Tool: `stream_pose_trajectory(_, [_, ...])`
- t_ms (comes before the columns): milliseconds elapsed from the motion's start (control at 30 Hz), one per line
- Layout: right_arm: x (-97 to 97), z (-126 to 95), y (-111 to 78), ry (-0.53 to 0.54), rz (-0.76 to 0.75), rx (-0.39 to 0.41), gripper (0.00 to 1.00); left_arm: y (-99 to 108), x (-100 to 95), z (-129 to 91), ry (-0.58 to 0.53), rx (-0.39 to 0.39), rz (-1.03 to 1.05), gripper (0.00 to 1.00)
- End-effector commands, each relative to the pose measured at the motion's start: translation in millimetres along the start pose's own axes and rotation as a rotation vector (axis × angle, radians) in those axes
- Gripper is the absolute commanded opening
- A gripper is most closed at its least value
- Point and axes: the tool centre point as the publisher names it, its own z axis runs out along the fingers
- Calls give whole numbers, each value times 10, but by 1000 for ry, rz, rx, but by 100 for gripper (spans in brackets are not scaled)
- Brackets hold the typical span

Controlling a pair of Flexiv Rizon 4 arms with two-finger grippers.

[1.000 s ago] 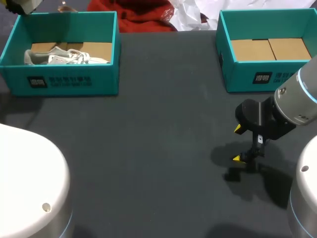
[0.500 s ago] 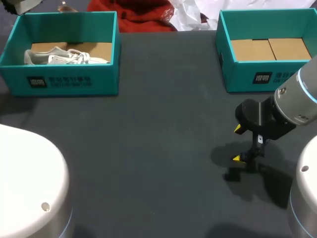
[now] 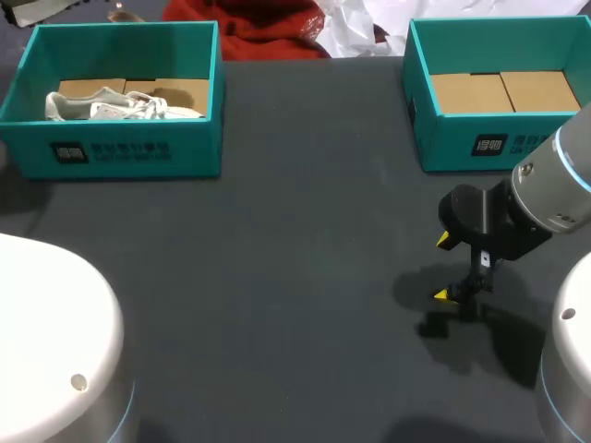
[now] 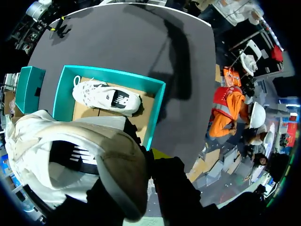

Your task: Take the shoe out of the shoebox, open the shoe tongue, remove and reinsert the insole, then place the shoe into the shoebox

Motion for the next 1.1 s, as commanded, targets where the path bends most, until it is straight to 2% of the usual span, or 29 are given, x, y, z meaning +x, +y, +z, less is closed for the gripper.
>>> stream_pose_trajectory(33, [19,-5,-10,-3,0,0,100,119,-30,22,34,-16,67,0])
stream_pose_trajectory(67, [19,-5,-10,-3,0,0,100,146,-37,30,58,-49,97,0])
stream_pose_trajectory(233, [19,-5,-10,-3,0,0,100,280,-58,66,109,-77,136,0])
stream_pose_trajectory(633, [19,-5,-10,-3,0,0,100,293,-51,56,105,-75,150,0])
stream_pose_trajectory(867, [19,-5,-10,-3,0,0,100,418,-168,354,107,-101,181,0])
stream_pose_trajectory(1100, [19,-5,-10,-3,0,0,100,372,-209,566,123,-89,199,0])
